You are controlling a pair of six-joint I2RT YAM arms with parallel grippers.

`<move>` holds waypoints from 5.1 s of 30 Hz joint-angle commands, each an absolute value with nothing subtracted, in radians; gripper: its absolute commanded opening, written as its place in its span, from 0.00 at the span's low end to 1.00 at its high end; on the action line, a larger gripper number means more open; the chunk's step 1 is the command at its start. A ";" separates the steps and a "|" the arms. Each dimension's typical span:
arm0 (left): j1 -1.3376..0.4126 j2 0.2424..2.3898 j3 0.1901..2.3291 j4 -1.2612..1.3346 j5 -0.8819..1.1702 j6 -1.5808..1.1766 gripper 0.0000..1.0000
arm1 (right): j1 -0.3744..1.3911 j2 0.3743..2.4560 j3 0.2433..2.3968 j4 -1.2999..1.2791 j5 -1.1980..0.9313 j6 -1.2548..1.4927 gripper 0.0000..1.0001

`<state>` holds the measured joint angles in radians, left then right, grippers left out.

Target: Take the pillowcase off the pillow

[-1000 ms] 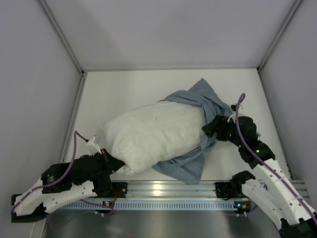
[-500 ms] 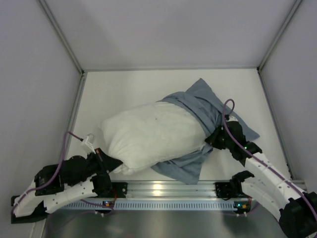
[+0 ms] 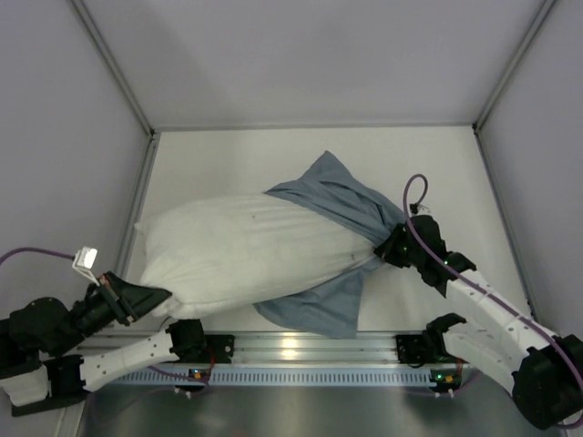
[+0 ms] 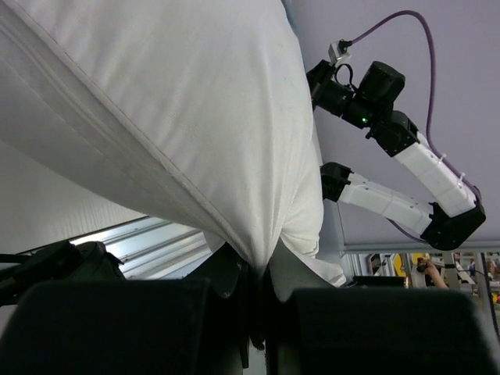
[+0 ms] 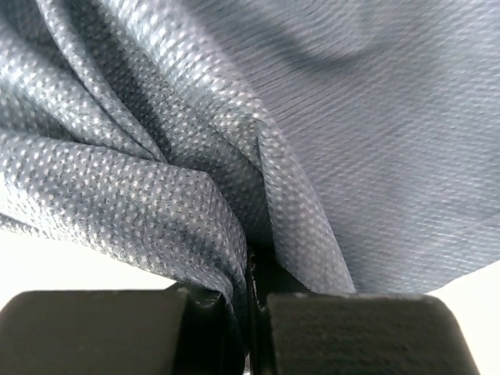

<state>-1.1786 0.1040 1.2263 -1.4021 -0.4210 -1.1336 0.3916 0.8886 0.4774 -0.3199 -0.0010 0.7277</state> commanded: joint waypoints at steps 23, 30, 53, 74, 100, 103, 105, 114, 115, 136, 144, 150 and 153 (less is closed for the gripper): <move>-1.166 0.366 0.674 -0.732 -0.146 -1.065 0.00 | 0.394 1.443 0.849 -0.123 -0.077 0.552 0.09; -1.167 0.532 0.551 -0.474 -0.005 -1.061 0.00 | 0.521 1.661 1.305 -0.201 -0.089 0.542 0.23; -1.289 0.954 0.940 -0.407 -0.107 -0.700 0.99 | 0.489 1.036 0.846 -0.447 0.077 0.524 1.00; -1.287 0.753 0.865 -0.896 -0.624 -1.008 0.99 | 0.587 0.455 0.272 -0.189 -0.589 0.893 1.00; -1.287 0.739 0.907 -0.893 -0.632 -0.994 0.99 | 0.924 0.436 0.398 -0.323 0.544 0.965 0.00; -1.289 0.741 0.904 -0.890 -0.627 -1.002 0.99 | 0.861 0.514 0.598 -0.457 0.681 0.796 0.02; -1.289 0.749 0.904 -0.887 -0.623 -1.003 0.99 | 0.760 0.632 0.717 -0.463 0.652 0.701 0.22; -1.289 0.791 0.888 -0.850 -0.577 -0.985 0.99 | 0.253 1.069 0.976 -0.488 -0.038 0.430 0.92; -1.287 0.804 0.887 -0.845 -0.575 -0.983 0.99 | 0.249 1.069 0.974 -0.488 -0.035 0.428 0.95; -1.287 1.101 0.902 -0.819 -0.736 -0.959 0.99 | 0.242 0.596 0.845 -0.692 0.081 0.515 1.00; -1.226 1.150 0.704 -0.473 -0.589 -0.861 0.64 | 0.244 0.575 0.556 -0.532 -0.434 0.638 0.98; -1.103 1.463 0.858 -0.310 -0.425 -0.701 0.35 | 0.242 0.473 0.512 -0.623 -0.488 0.618 0.98; -1.111 1.586 0.983 -0.302 -0.356 -0.658 0.27 | 0.244 0.430 0.522 -0.666 -0.486 0.614 0.99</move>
